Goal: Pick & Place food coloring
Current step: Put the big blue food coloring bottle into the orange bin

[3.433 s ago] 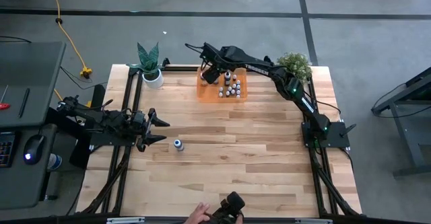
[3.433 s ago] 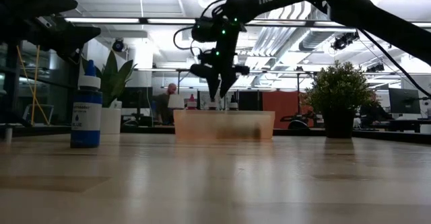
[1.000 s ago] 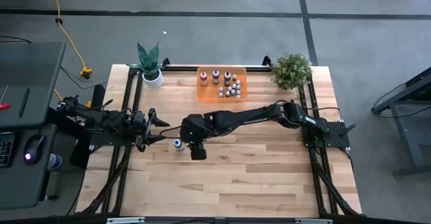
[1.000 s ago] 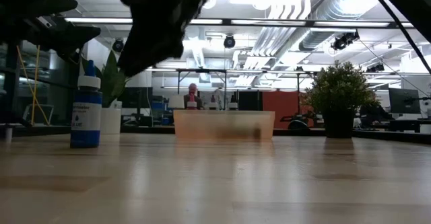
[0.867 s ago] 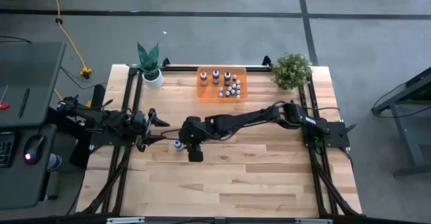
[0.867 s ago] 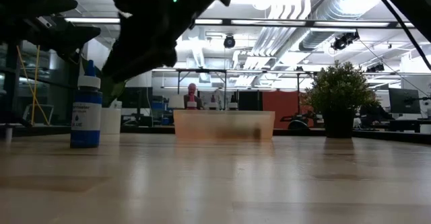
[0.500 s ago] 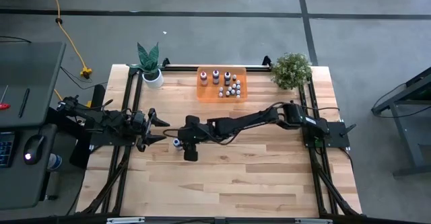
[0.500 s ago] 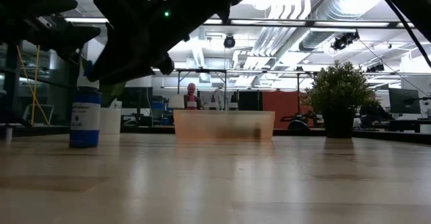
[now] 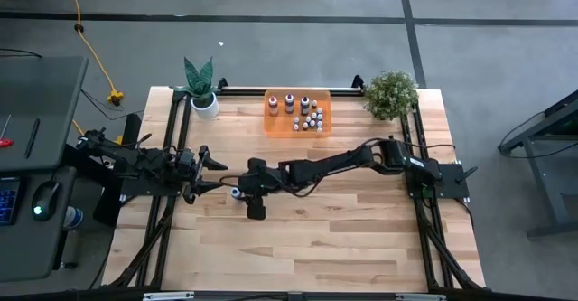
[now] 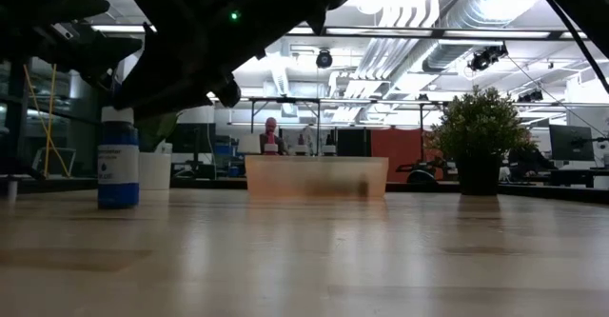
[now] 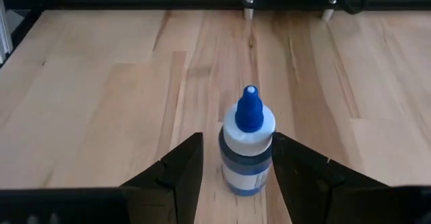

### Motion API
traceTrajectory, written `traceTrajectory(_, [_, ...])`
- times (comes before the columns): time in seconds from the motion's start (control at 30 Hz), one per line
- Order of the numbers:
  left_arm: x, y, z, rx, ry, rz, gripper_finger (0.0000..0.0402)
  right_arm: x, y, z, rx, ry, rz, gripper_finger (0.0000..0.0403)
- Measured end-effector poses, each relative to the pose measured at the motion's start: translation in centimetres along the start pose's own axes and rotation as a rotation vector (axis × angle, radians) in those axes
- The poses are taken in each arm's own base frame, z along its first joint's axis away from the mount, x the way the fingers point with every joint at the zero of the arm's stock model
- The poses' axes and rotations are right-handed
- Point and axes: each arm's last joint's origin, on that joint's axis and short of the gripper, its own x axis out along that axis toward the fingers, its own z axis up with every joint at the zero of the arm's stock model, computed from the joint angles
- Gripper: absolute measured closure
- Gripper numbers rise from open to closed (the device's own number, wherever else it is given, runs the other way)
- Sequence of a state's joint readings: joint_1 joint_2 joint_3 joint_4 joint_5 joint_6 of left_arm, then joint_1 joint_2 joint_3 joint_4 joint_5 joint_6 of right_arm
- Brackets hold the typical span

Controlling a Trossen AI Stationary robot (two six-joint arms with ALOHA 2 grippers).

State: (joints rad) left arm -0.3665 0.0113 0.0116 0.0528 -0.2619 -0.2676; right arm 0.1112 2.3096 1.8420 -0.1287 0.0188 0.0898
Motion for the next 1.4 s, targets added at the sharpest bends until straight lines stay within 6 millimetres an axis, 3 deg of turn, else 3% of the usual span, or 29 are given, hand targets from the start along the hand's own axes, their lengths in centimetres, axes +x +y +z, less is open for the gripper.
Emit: traceTrajectory(1.4, [0.0, 0.0, 0.0, 0.0, 0.0, 0.0, 0.013, 1.8, -0.8, -0.7, 0.016, -0.066, 0.01, 0.0237])
